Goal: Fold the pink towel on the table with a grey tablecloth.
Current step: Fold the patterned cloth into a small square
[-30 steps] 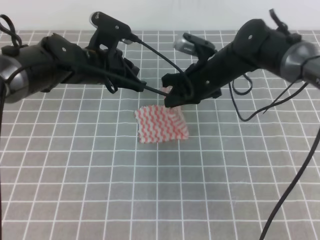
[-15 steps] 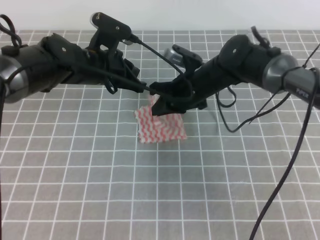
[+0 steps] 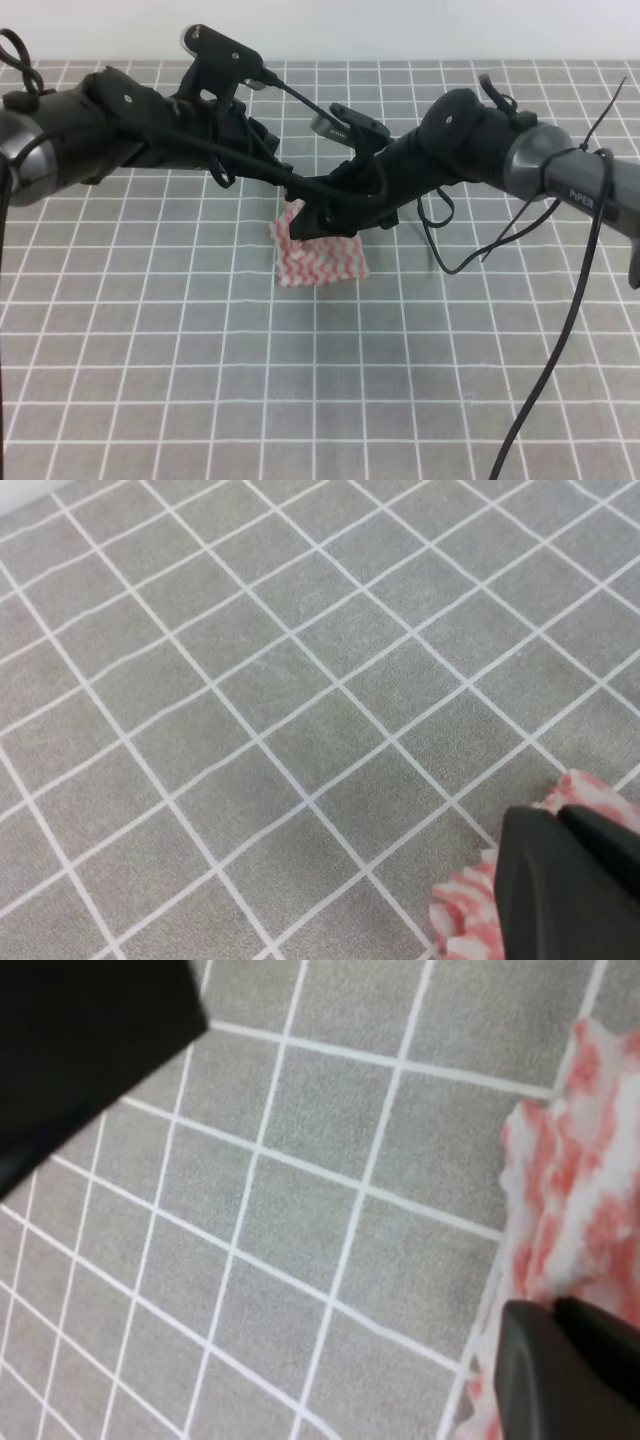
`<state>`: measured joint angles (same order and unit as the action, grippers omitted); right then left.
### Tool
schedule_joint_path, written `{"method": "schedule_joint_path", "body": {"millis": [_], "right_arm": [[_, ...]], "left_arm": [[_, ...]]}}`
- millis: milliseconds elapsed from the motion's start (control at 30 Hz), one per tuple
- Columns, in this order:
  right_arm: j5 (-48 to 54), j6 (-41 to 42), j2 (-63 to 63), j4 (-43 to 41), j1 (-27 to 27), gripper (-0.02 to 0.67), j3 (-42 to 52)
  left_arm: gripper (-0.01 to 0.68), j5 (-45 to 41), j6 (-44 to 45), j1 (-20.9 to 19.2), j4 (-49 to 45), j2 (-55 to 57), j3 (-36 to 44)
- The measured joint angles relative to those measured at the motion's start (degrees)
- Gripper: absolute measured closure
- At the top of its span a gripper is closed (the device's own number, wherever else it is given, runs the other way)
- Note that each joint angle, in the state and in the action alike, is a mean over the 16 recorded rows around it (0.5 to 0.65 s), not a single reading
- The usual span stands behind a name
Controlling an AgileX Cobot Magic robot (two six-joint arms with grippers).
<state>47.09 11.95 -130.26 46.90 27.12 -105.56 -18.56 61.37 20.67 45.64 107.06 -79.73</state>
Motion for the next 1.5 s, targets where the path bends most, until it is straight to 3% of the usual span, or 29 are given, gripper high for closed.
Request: {"method": "schedule_joint_path", "body": {"millis": [733,1300,1500], "right_arm": [[-0.1,0.9,-2.3,0.2,0.8,0.655,0.0],[4.7,6.2,-3.1,4.7,0.8,0.458,-2.7],[8.5,6.5,-3.2,0.9,0.4,0.505,-6.1]], "left_arm": [[0.675,-0.2,0.1,0.0,-0.1,0.2,0.0],[0.675,-0.2,0.9,-0.2,-0.1,0.3,0.0],[0.675,-0.6,0.9,-1.2,0.1,0.2,0.0]]}}
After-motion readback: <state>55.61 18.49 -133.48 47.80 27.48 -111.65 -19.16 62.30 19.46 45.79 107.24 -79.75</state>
